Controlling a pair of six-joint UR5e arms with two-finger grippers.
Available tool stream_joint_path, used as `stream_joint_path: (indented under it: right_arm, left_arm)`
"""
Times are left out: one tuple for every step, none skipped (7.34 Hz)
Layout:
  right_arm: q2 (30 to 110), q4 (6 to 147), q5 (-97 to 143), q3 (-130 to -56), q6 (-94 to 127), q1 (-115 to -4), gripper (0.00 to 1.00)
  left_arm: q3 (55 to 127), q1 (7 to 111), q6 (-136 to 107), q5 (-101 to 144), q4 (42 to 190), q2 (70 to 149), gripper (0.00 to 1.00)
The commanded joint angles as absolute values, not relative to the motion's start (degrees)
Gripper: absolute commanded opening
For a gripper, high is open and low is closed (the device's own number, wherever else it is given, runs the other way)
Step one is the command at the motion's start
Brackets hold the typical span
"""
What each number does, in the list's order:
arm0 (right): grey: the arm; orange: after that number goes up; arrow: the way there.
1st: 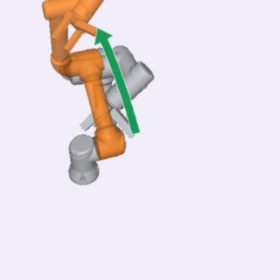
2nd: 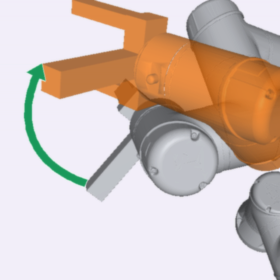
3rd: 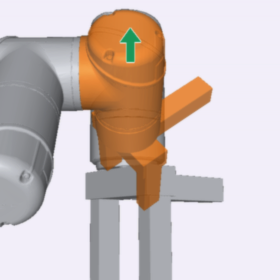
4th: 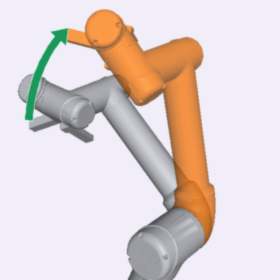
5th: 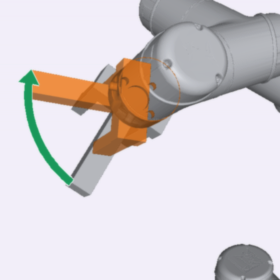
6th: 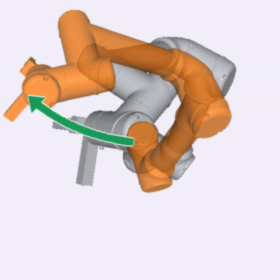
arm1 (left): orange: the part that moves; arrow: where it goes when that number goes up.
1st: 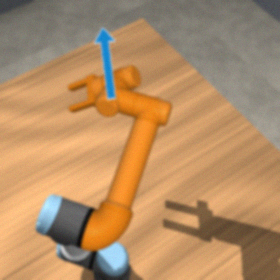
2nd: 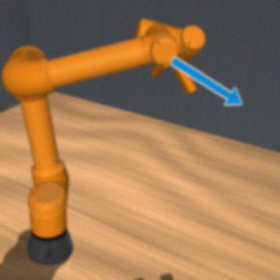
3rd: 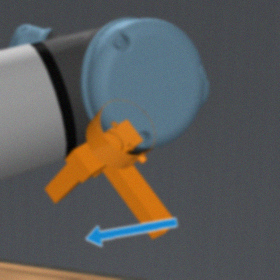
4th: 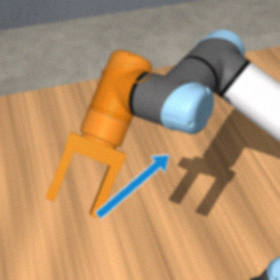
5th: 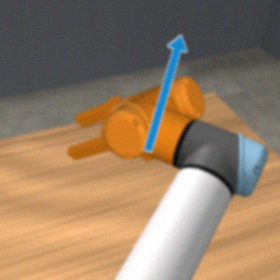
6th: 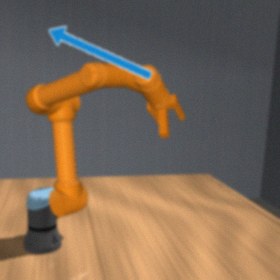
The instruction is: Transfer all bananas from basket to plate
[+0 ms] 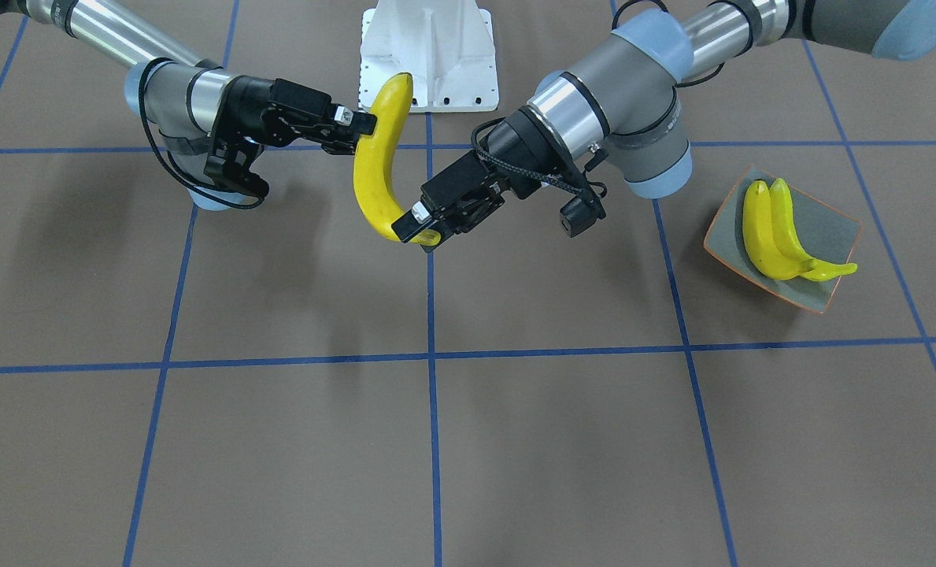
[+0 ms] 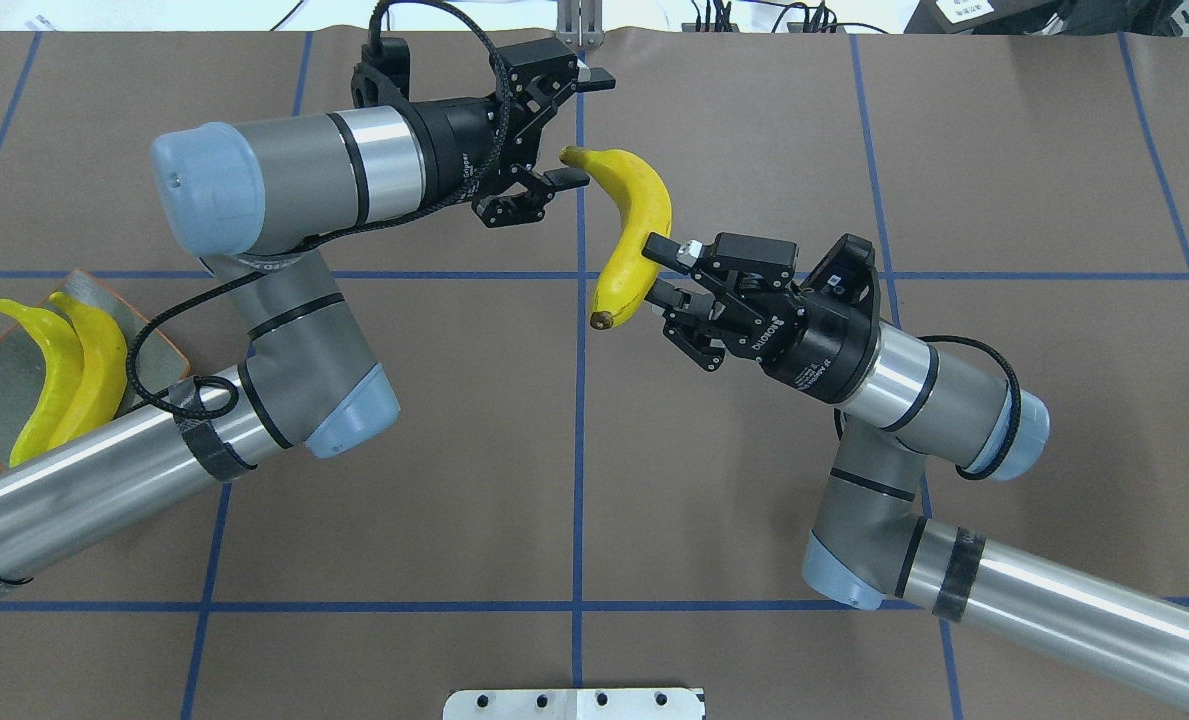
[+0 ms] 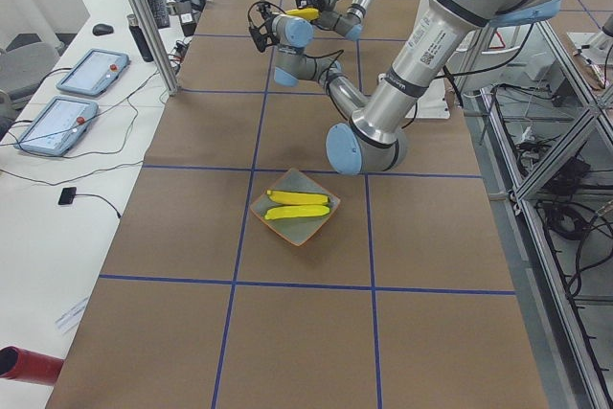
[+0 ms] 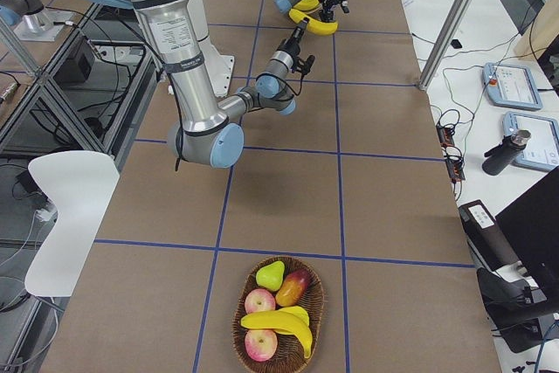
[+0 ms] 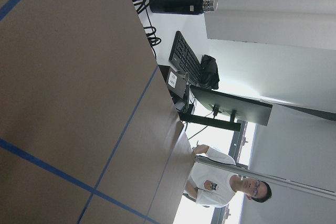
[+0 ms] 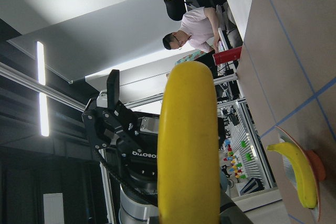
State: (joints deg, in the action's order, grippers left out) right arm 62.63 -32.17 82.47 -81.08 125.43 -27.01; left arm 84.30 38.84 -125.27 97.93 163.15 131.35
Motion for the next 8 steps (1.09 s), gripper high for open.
stream_joint_path:
  right_arm:
    - [61.53, -32.34, 79.38, -80.95, 125.42, -26.2, 0.0]
    - [61.52, -32.34, 78.93, -80.77, 125.33, -25.84, 0.0]
    - [60.83, -32.26, 78.23, -80.6, 125.33, -25.84, 0.0]
    - [60.82, -32.08, 77.87, -80.16, 125.07, -25.67, 0.0]
    - [60.73, -32.08, 77.7, -80.07, 125.07, -25.66, 0.0]
    - [60.91, -32.08, 77.7, -80.07, 124.98, -25.66, 0.0]
    - [61.0, -32.17, 77.78, -80.07, 124.89, -25.66, 0.0]
    - [61.0, -32.17, 77.78, -80.07, 124.89, -25.66, 0.0]
  left_arm:
    - [84.29, 38.41, -125.33, 97.91, 163.3, 131.84, 1.0]
    - [84.29, 37.97, -125.33, 97.91, 163.3, 131.92, 1.0]
    - [84.29, 37.53, -125.25, 97.91, 163.91, 131.84, 1.0]
    - [84.29, 37.36, -125.24, 97.91, 163.92, 131.84, 0.98]
    - [84.64, 37.18, -125.33, 97.91, 163.92, 131.92, 0.9]
    - [84.81, 37.0, -125.16, 98.08, 163.92, 131.84, 0.89]
    - [84.9, 36.91, -125.16, 98.09, 163.92, 131.84, 0.87]
    - [84.9, 36.91, -124.98, 98.35, 163.92, 131.49, 0.85]
